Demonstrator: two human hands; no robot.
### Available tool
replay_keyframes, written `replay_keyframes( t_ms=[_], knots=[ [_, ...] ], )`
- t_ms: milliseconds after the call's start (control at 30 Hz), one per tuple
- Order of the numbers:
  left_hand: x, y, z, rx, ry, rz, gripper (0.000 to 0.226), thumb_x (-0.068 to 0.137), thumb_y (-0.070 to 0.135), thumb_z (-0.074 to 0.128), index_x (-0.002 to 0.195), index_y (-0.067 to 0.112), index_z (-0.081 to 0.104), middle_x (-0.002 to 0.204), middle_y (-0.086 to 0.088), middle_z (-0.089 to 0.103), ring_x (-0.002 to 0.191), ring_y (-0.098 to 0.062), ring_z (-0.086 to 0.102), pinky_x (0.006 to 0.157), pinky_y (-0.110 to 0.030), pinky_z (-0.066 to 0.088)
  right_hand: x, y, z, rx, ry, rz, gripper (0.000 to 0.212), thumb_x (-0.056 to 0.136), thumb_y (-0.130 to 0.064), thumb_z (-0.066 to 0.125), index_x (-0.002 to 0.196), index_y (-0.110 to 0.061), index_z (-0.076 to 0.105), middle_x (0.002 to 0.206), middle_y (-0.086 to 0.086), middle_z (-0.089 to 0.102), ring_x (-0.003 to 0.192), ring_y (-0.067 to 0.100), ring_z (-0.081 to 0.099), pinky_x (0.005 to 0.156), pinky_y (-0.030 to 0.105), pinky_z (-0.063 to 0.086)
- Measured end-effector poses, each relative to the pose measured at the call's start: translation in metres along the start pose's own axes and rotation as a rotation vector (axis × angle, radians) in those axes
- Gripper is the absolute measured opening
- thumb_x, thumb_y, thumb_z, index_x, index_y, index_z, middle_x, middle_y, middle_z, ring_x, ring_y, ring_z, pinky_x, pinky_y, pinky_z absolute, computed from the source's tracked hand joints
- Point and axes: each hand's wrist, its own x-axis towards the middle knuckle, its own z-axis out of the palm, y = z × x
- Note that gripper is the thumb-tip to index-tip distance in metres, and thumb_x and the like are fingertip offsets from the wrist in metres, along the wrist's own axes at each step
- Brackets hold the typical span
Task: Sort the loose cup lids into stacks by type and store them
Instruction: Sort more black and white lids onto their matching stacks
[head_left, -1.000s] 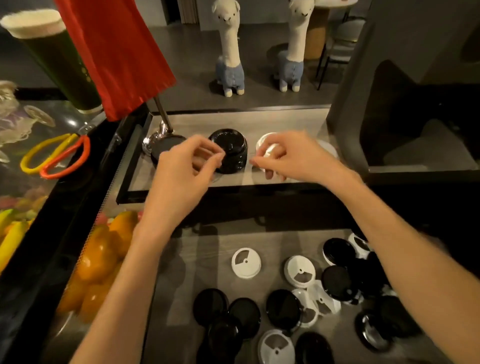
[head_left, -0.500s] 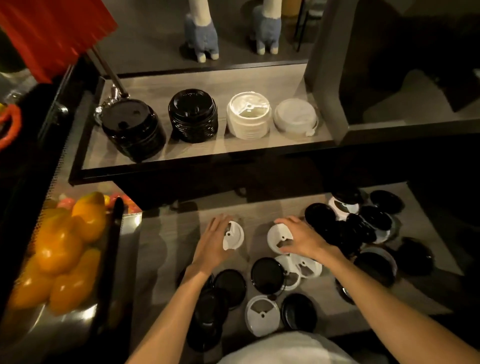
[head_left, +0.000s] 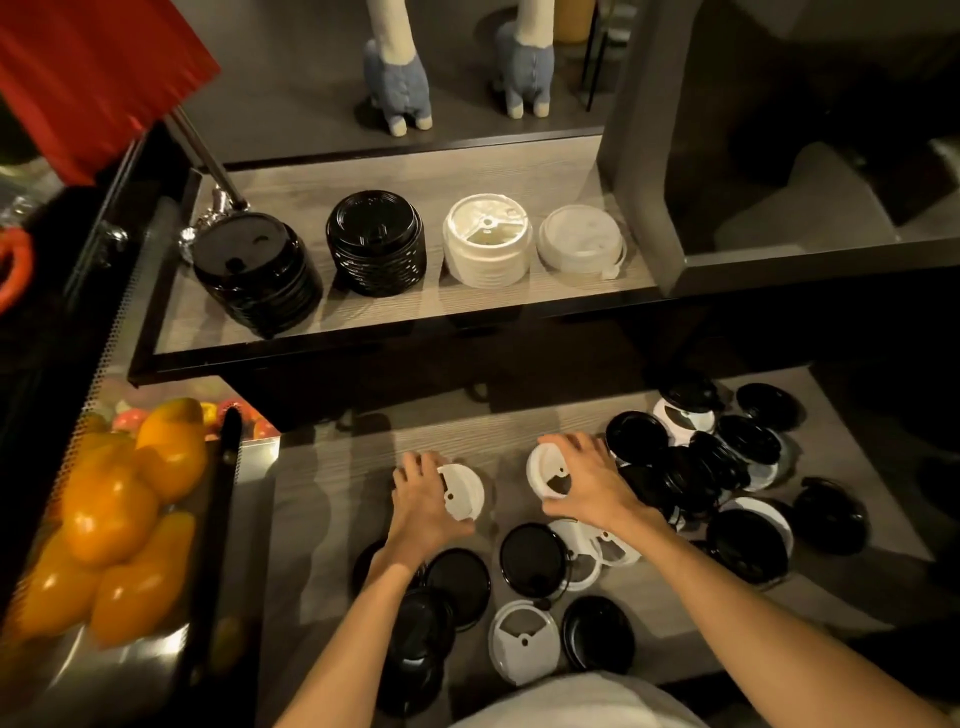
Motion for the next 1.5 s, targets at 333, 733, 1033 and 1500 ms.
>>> replay_keyframes(
  t_ms=[333, 733, 1033, 1500],
  knots=[
    [-0.024, 0.039, -0.005, -1.027, -0.006, -0.224, 0.015, 0.097, 0.019, 0.07, 0.107, 0.009, 0.063, 0.102, -0.013, 0.071, 0.096, -0.032, 0.066, 0.087, -0.046, 0.054, -0.037, -0.035, -0.025, 0.561, 0.171, -0.136, 0.075, 0.075, -0.044, 0.086, 0.14, -0.05, 0.047, 0.141, -0.017, 0.051, 0.126, 0.008, 0.052, 0.104, 0.036, 0.052],
    [-0.056, 0.102, -0.035, -1.868, -0.179, -0.421, 0.041, 0.104, 0.034, 0.049, 0.103, 0.008, 0.08, 0.106, -0.015, 0.076, 0.087, -0.027, 0.076, 0.072, -0.039, 0.06, -0.069, -0.08, -0.04, 0.374, 0.228, -0.176, 0.086, 0.068, -0.044, 0.076, 0.144, -0.054, 0.036, 0.142, -0.011, 0.038, 0.13, 0.019, 0.041, 0.103, 0.044, 0.049],
    [-0.053, 0.114, -0.038, -1.799, -0.182, -0.295, 0.053, 0.105, 0.05, 0.035, 0.138, 0.02, 0.064, 0.133, -0.016, 0.068, 0.117, -0.03, 0.066, 0.1, -0.045, 0.051, -0.076, -0.098, -0.046, 0.163, 0.398, -0.216, 0.079, 0.077, -0.063, 0.073, 0.145, -0.048, 0.036, 0.128, -0.011, 0.046, 0.115, 0.014, 0.043, 0.097, 0.033, 0.043],
    [-0.05, 0.124, -0.046, -1.799, -0.104, -0.183, 0.051, 0.108, 0.042, 0.03, 0.139, 0.02, 0.063, 0.14, -0.019, 0.062, 0.125, -0.032, 0.061, 0.101, -0.044, 0.053, -0.074, -0.087, -0.061, 0.273, 0.299, -0.275, 0.088, 0.079, -0.065, 0.075, 0.155, -0.043, 0.037, 0.142, -0.013, 0.039, 0.13, 0.007, 0.043, 0.109, 0.036, 0.044]
  ],
)
